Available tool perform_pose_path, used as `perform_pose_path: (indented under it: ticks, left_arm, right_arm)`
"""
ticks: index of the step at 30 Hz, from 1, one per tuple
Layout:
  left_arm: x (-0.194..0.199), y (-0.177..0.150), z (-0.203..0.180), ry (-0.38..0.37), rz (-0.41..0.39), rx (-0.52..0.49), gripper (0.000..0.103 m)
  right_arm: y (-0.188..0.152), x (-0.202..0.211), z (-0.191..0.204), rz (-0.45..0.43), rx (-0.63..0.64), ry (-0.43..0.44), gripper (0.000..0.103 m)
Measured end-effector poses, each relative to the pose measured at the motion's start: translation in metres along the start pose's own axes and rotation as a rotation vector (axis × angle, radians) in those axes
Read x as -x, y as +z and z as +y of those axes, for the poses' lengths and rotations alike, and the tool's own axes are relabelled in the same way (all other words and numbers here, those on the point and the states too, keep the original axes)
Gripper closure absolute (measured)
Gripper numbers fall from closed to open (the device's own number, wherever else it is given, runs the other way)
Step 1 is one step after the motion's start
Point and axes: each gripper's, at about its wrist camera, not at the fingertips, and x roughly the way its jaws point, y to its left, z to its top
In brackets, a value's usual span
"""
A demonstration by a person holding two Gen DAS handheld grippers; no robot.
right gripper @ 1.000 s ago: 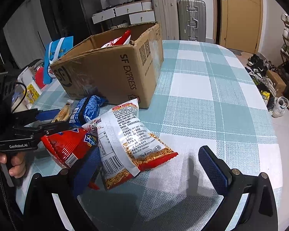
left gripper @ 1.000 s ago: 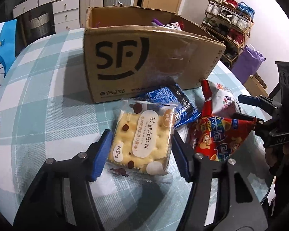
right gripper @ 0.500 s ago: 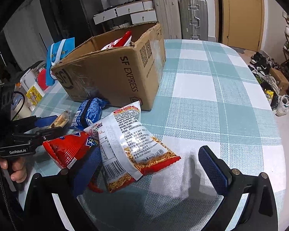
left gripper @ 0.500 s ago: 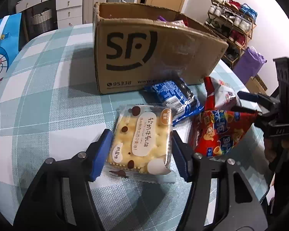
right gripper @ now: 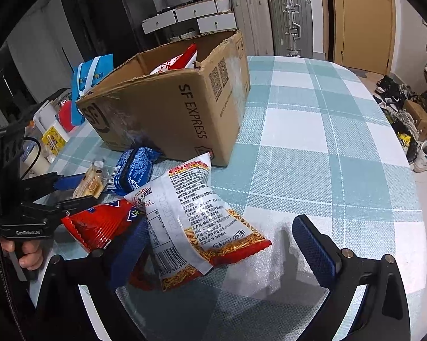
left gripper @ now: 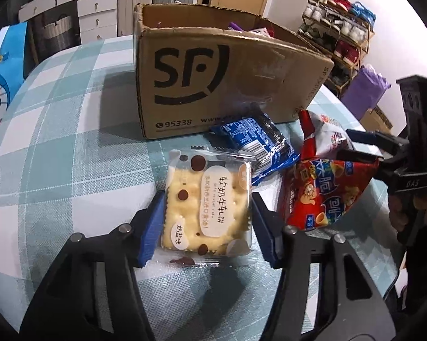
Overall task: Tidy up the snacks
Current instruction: 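Grasp the cracker biscuit pack with the left tool while the right tool grasps the white noodle bag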
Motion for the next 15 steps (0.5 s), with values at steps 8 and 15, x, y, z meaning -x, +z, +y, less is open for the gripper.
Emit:
perform_pose_path:
  ticks: [8,15]
  left_arm:
    - [0.008,-0.001,0.007,0.012,-0.026,0.038,0.048]
    - [0.018,-0.002,0.013,0.043,-0.051,0.057,0.048]
  right_arm:
    - [0.002,0.004,0.001,-0.013,0.005,0.012,0.004]
    - [0.001,0.0,0.008,0.017,0.03,0.027,0.017]
